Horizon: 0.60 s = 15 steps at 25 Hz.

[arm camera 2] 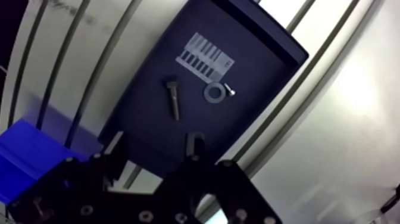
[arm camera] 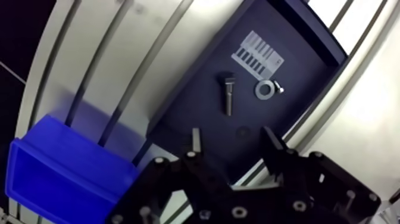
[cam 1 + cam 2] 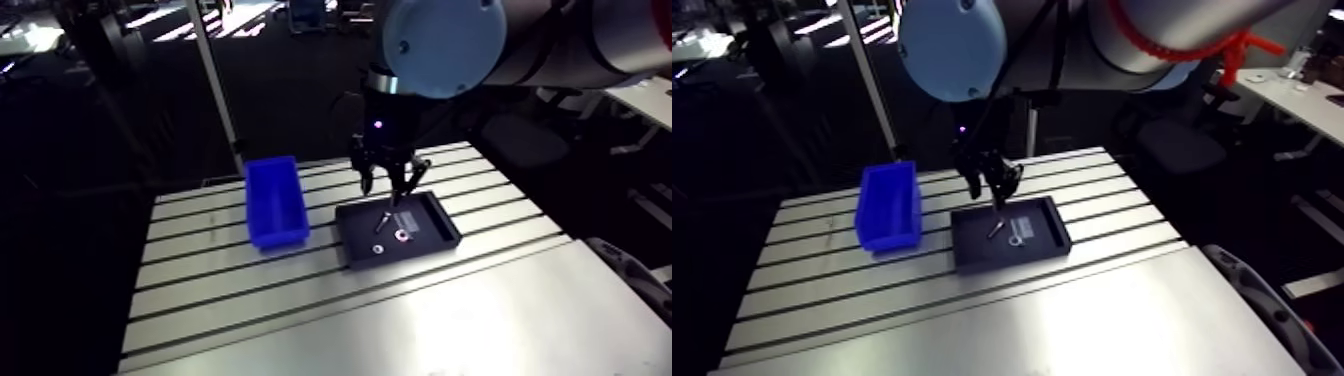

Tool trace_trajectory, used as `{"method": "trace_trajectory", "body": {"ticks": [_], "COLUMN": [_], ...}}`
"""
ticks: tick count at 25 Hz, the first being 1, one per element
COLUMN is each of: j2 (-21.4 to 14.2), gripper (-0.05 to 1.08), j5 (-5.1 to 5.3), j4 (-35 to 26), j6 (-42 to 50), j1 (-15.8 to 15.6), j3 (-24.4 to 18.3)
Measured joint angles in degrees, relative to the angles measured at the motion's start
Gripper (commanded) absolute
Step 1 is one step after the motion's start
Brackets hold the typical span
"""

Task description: Pick up the M10 bolt from the tray and put it into the blue bin.

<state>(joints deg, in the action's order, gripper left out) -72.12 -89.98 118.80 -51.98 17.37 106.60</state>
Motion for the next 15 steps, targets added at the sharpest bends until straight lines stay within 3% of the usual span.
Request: {"method": "trace_trajectory", "body": {"ticks": [15], "j2": [2.16], "gripper": [0.5], "j5": [-0.6], "j4": [5.04], "j6": [0.01], "j1": [1.18], "j3": [2.79]}}
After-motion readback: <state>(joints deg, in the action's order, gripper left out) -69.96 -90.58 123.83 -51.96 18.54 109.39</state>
